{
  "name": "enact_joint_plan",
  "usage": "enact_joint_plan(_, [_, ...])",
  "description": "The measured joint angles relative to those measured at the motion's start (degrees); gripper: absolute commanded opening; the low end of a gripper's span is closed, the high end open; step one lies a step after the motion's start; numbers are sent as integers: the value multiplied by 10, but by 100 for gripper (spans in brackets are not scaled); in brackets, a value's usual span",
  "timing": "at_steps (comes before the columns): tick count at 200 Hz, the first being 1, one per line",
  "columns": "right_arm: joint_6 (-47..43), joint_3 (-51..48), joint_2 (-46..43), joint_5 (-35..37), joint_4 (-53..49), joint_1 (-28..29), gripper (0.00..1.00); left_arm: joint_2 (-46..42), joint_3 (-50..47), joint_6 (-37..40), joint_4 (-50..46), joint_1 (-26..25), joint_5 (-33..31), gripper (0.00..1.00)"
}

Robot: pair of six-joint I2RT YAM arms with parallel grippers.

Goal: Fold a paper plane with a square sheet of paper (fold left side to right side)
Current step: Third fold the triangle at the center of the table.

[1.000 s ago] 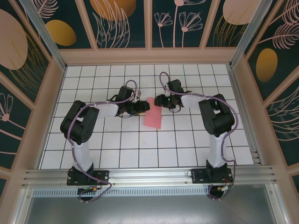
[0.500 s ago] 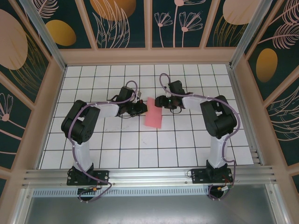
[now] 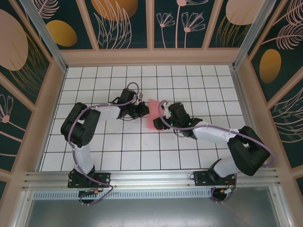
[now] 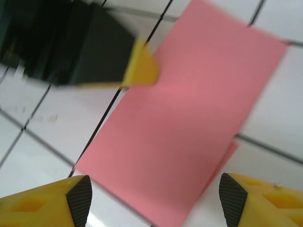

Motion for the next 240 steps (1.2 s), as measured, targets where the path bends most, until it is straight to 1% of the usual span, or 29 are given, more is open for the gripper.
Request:
enact_joint_plan(25, [-19, -14, 3, 70, 4, 81, 77, 0, 0, 0, -2, 0, 0, 5])
enact_joint_plan(54, [-51, 6, 48, 145, 8, 141, 79, 0, 0, 0, -3, 0, 0, 5])
enact_joint_plan(91, [-101, 62, 135, 221, 3, 181, 81, 0, 0, 0, -4, 0, 0, 5])
enact_joint_plan(114, [-126, 86, 166, 253, 3, 190, 81, 0, 0, 0, -4, 0, 0, 5])
enact_joint_plan(122, [-133, 92, 172, 262, 3, 190, 80, 0, 0, 0, -4, 0, 0, 5])
enact_joint_plan(155, [-151, 105, 181, 289, 4, 190, 65, 0, 0, 0, -10, 0, 0, 5])
enact_joint_plan(191, [-164, 106, 180, 294, 3, 187, 36, 0, 0, 1, -16, 0, 0, 5])
enact_joint_plan(205, [-164, 103, 175, 289, 3, 184, 27, 0, 0, 2, -17, -1, -2, 5])
enact_joint_plan(206, [-163, 103, 174, 288, 3, 183, 25, 0, 0, 2, -18, 0, -2, 5])
enact_joint_plan(229, [-162, 95, 153, 270, 3, 172, 0, 0, 0, 3, -20, 0, -5, 5])
enact_joint_plan(240, [-160, 92, 141, 255, 3, 165, 0, 0, 0, 4, -20, 0, -6, 6])
